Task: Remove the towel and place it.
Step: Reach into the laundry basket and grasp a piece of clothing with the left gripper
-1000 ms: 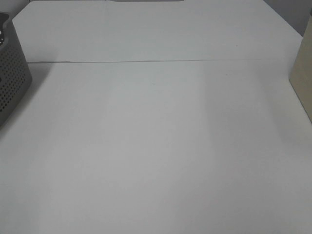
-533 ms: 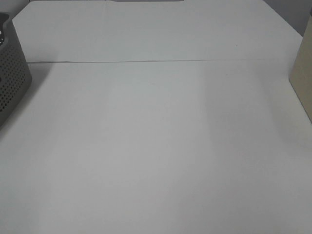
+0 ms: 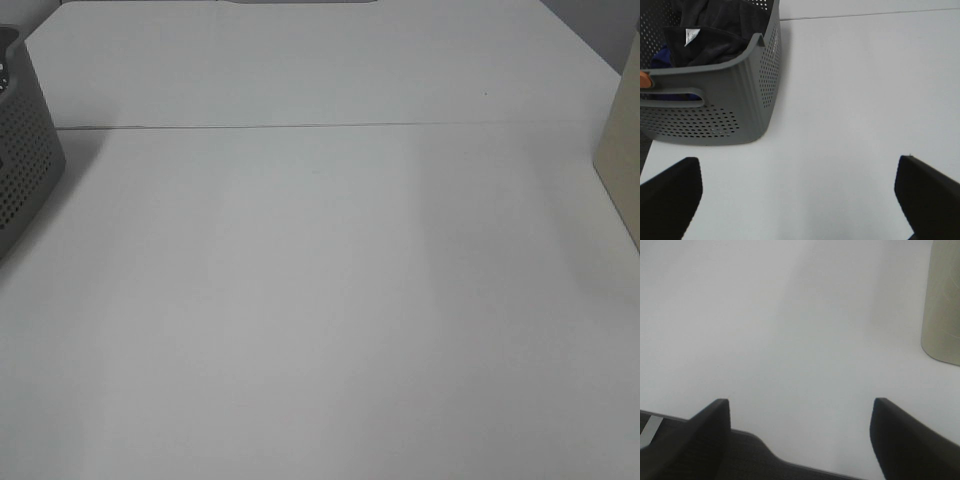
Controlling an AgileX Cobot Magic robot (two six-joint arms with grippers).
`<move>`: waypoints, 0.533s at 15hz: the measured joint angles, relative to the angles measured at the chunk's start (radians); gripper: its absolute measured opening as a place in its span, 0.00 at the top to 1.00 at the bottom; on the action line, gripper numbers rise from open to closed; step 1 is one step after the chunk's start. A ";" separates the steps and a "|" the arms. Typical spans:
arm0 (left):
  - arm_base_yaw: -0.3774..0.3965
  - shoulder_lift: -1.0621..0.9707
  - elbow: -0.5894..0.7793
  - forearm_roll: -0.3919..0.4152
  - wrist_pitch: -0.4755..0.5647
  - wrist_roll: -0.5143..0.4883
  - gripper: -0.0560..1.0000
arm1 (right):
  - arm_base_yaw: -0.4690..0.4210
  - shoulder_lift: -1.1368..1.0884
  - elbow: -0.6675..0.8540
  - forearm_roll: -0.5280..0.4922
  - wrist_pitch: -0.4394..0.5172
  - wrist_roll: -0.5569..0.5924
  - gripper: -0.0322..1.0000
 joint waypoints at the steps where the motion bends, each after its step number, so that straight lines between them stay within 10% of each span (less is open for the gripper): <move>1: 0.000 0.028 -0.033 0.004 0.015 0.017 0.01 | 0.000 0.000 0.000 0.000 0.000 0.000 0.25; 8: 0.000 0.702 -0.484 0.017 0.088 0.339 0.01 | 0.000 0.000 0.000 0.001 0.000 0.000 0.25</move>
